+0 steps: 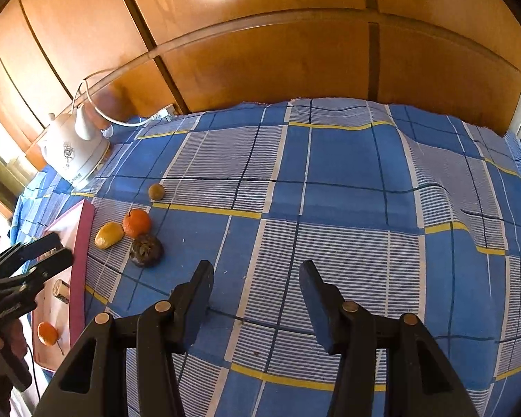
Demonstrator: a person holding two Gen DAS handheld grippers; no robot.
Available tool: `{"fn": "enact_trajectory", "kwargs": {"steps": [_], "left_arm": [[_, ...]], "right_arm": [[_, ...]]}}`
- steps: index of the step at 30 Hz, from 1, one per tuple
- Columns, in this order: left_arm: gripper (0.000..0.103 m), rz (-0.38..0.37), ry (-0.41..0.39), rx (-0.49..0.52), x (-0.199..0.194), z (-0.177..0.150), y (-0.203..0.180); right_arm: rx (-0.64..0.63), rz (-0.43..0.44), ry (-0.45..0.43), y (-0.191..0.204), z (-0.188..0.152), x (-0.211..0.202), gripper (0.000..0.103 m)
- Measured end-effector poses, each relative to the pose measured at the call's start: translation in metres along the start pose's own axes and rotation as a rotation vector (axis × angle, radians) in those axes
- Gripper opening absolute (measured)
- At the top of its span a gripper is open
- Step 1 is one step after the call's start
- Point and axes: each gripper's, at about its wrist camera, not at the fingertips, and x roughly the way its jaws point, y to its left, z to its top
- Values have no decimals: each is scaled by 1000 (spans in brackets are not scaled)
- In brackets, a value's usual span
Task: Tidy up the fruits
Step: 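Reach the left tool to the small mandarin on the cloth, then grasp and lift the small mandarin with the left tool while right tool reaches the red tomato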
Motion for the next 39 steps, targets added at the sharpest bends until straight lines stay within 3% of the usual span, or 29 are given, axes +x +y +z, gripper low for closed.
{"fn": "enact_trajectory", "kwargs": {"steps": [13,23,25,29,30,33,39], "left_arm": [[63,-47,52,-80,39,30,7],[62,-25,130,-49,88,45,-4],[60,-24,150,-55,99,46,-4],[40,3,200,-82,121,42,2],[40,-13,202,-107,123,41,6],[39,-33,176,-141,117,38,11],[39,-73,37,-102,58,26,2]], "right_arm": [[-7,0,19,3,-1,2,52],[-8,9,30,4,0,4,52],[-7,13,29,4,0,4,52],[-7,14,32,5,0,5,52],[-9,11,33,5,0,5,52],[-9,5,34,4,0,6,52],[-17,-8,39,4,-1,8,52]]}}
